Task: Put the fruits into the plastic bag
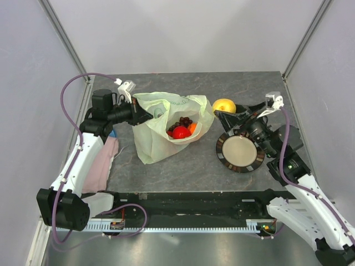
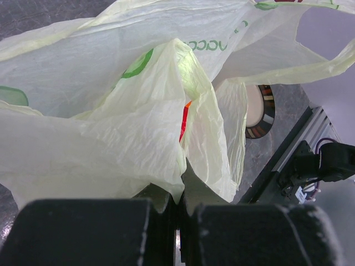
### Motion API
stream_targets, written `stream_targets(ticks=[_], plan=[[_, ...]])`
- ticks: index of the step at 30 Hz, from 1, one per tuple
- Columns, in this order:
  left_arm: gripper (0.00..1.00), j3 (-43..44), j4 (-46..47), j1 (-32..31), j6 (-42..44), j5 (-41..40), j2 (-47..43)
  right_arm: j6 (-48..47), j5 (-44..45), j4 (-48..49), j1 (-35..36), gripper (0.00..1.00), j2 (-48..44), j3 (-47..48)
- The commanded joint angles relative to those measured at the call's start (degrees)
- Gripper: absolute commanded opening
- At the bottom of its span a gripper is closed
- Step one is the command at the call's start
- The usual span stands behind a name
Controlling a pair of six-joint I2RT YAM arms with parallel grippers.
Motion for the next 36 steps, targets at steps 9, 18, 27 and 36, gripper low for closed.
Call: stream_targets(ticks=[9,18,27,36], plan=[[0.02,0.4,1.1,0.0,-1.3,0.6,-0.2,-9.5,3.7,3.1,21.1,0.45,15.4,8.7],[0.02,0.4,1.0,0.0,-1.3,0.8,-0.3,-6.7,21.0,-8.2,24.7,0.46,29.9,17.7],[0.02,0.5,1.0,0.0,-1.4,1.0,-0.4,-4.3,35.3,-20.8,24.7,0.45,42.4,26.0],[0.02,0.5,0.9,0.0,-1.4,1.0,-0.4,-2.0,35.8,-25.2,24.7,0.48,55.6,33.9]])
